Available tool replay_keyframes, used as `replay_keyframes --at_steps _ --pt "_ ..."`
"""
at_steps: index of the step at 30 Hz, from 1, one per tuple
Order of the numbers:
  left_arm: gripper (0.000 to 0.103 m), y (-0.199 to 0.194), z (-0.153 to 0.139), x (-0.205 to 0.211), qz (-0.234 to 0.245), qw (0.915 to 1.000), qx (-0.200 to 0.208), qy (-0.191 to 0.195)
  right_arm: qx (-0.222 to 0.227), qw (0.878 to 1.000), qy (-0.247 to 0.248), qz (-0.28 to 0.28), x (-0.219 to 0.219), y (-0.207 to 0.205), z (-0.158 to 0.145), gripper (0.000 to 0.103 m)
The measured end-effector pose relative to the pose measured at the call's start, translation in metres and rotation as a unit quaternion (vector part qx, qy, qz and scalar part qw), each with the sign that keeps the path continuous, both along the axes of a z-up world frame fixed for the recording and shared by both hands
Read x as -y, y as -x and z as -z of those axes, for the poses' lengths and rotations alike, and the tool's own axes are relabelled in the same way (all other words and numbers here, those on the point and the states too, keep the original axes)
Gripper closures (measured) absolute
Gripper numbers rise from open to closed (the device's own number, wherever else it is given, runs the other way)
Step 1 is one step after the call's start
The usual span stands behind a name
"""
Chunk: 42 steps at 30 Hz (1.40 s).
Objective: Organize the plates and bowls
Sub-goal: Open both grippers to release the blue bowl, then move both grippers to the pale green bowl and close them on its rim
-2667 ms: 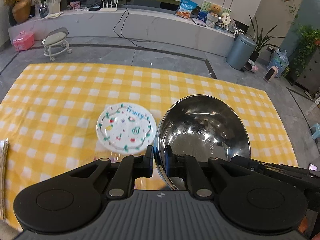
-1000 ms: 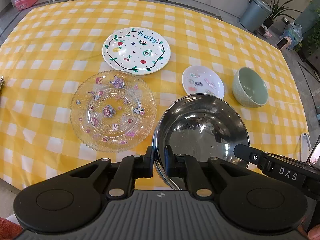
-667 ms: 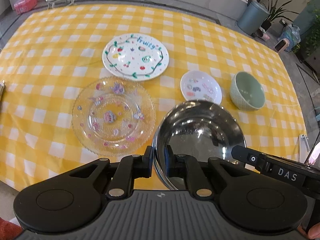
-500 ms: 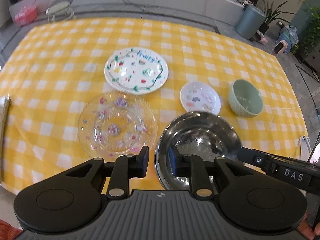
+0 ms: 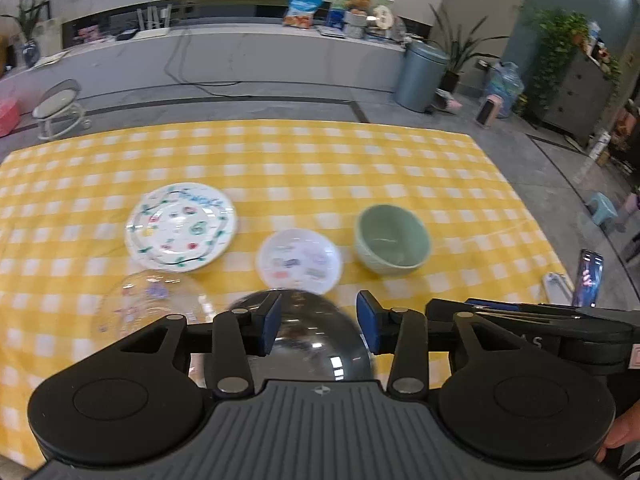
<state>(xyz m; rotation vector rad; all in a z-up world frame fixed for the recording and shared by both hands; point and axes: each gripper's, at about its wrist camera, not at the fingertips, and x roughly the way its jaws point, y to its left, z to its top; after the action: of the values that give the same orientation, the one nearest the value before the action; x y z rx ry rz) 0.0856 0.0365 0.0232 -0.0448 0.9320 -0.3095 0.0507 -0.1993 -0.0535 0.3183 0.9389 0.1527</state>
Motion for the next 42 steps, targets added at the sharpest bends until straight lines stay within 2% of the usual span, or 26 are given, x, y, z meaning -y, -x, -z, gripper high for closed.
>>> replay_keyframes --at_steps 5,13,16,25,33,36,37,40,42 --pt "0.054 -0.006 0.007 0.021 0.016 0.9997 -0.003 0.016 -0.004 1.000 0.002 0.021 0.020 -0.002 0.010 0.057" --pt "0.044 -0.025 0.021 0.046 0.013 0.9990 -0.009 0.041 -0.016 0.998 -0.011 0.055 0.052 -0.018 0.028 0.051" --pt "0.040 -0.033 0.029 0.054 0.009 0.9989 -0.012 0.045 -0.020 0.997 -0.015 0.069 0.064 -0.025 0.036 0.049" --pt "0.039 -0.065 0.055 0.076 0.002 0.9986 -0.036 0.040 -0.025 0.993 -0.022 0.112 0.097 -0.053 0.052 0.048" --pt "0.039 -0.105 0.074 0.074 -0.036 0.9983 -0.044 0.007 -0.021 0.994 -0.041 0.102 0.089 -0.084 0.060 0.048" --pt "0.040 -0.118 0.082 0.073 -0.027 0.9975 -0.066 0.007 -0.020 0.996 -0.036 0.085 0.077 -0.098 0.064 0.049" --pt "0.043 -0.122 0.085 0.074 -0.030 0.9970 -0.072 0.007 -0.023 0.996 -0.030 0.080 0.072 -0.103 0.066 0.049" --pt "0.045 -0.131 0.096 0.074 -0.035 0.9955 -0.088 0.000 -0.035 0.996 -0.022 0.075 0.065 -0.115 0.076 0.056" --pt "0.045 -0.136 0.103 0.072 -0.038 0.9945 -0.098 0.005 -0.045 0.996 -0.024 0.077 0.065 -0.120 0.084 0.057"
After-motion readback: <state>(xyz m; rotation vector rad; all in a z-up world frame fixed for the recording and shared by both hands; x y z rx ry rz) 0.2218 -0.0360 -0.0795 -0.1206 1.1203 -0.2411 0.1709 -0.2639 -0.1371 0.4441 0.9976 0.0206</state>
